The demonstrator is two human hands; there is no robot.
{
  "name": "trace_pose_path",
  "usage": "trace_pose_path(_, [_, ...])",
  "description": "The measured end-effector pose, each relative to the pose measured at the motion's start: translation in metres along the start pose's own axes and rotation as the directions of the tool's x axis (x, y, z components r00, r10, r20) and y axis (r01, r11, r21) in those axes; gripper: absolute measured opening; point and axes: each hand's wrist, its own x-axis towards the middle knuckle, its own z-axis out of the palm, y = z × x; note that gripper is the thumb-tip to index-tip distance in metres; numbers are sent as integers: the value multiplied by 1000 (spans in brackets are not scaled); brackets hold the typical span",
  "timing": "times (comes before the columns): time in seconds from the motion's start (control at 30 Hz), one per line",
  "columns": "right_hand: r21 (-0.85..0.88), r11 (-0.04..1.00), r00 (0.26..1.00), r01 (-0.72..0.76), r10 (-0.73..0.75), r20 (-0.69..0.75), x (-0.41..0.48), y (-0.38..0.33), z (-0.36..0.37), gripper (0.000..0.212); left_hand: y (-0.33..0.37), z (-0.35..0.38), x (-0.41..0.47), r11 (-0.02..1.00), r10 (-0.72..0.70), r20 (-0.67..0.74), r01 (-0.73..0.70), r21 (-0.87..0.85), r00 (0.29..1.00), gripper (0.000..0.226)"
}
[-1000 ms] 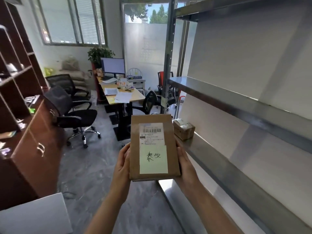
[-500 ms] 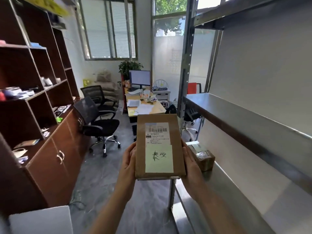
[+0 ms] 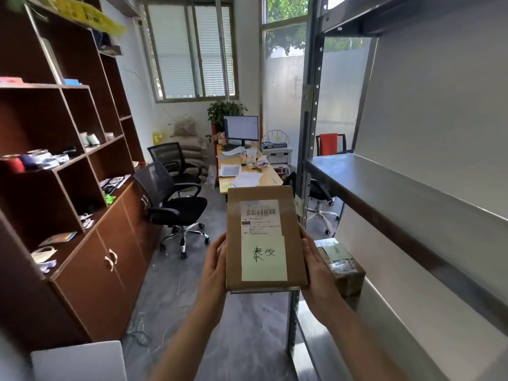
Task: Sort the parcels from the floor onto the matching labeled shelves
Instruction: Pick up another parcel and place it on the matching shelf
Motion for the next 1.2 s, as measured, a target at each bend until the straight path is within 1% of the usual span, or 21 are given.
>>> trace_pose_path(0.17, [-26, 1000, 1000, 15, -16, -21, 18, 0, -2, 41, -6, 4, 28, 1000, 9, 39, -8, -26, 999, 38])
trace_pose_path(0.33, [-67, 998, 998, 22, -25, -50, 44, 9, 6, 39, -20, -8, 62, 1000, -3, 63, 5, -27, 998, 34])
trace_pose_path(0.5, [-88, 995, 993, 37, -46, -105, 87, 29, 35, 38, -22, -38, 114, 999, -7, 91, 10, -35, 996, 37])
trace_pose_path(0.67, [-131, 990, 983, 55, -76, -168, 140, 58, 74, 38, -20, -78, 175, 997, -26, 129, 36, -75, 991, 30])
trace_pose_path(0.73, [-158, 984, 982, 76, -102, -160, 161, 68, 88, 38, -20, -93, 197, 995, -34, 133, 45, -86, 991, 29])
trace_pose_path(0.87, [-147, 988, 982, 43, -69, -174, 198, 92, 112, 39, -28, -124, 239, 991, -77, 149, 92, -101, 986, 28])
trace_pose_path(1.03, [-146, 989, 961, 33, -72, -268, 231, 114, 124, 36, -35, -140, 286, 985, -115, 210, 139, -104, 971, 28])
trace_pose_path(1.13, [-170, 985, 939, 32, -88, -334, 237, 116, 122, 34, -44, -135, 301, 979, -132, 247, 166, -119, 960, 34])
trace_pose_path(1.2, [-181, 982, 929, 47, -110, -354, 242, 111, 118, 37, -48, -127, 309, 972, -145, 271, 188, -139, 951, 30])
